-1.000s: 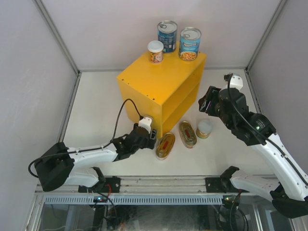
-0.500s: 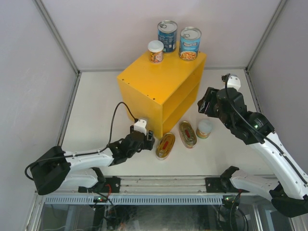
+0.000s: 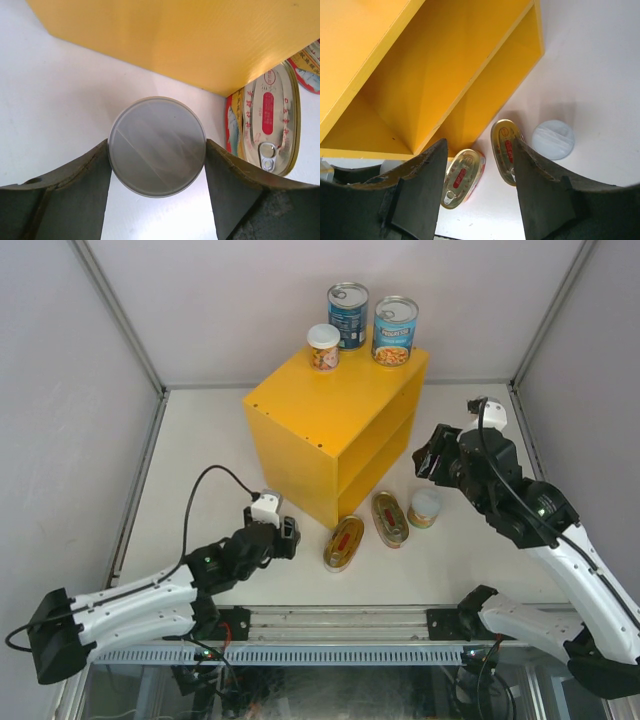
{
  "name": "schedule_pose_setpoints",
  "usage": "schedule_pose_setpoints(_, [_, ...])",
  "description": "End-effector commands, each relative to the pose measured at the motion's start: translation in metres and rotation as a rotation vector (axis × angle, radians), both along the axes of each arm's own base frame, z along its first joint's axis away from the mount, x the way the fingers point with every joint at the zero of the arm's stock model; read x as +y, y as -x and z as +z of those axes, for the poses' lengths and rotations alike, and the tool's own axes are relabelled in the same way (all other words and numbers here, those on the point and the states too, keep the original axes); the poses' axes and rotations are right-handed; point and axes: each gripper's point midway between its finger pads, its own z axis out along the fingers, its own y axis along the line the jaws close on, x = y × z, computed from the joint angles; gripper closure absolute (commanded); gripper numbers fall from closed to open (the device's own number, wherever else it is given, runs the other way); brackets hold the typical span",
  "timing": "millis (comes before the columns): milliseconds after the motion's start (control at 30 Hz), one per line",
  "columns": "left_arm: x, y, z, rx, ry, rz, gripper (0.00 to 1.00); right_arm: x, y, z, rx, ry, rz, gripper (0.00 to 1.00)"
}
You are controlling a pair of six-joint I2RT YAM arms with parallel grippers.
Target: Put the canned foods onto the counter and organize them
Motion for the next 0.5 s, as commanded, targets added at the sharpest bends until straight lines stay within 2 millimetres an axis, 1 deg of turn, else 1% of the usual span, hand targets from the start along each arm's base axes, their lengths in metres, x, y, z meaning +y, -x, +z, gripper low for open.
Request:
schedule_pose_setpoints(0, [0.008,-0.001,0.057,-0.082,0.065,0.051,0.88,0.003,-0.001,0.012,-0.056,-0.039,0.008,0.45])
schedule_pose_setpoints(133, [0.017,0.007,0.095,-0.114,0.077,0.051,0.99,0.001,0.0,0.014,-0.075,-0.05,0.003,0.46])
schedule_pose_setpoints(267, [0.026,0.013,0.142,-0.164,0.099,0.06,1.0,-0.001,0.001,0.018,-0.097,-0.065,0.0,0.46])
schedule_pose_setpoints(467, [0.039,0.013,0.229,-0.236,0.13,0.072,1.0,0.001,0.004,0.026,-0.119,-0.097,0.014,0.46])
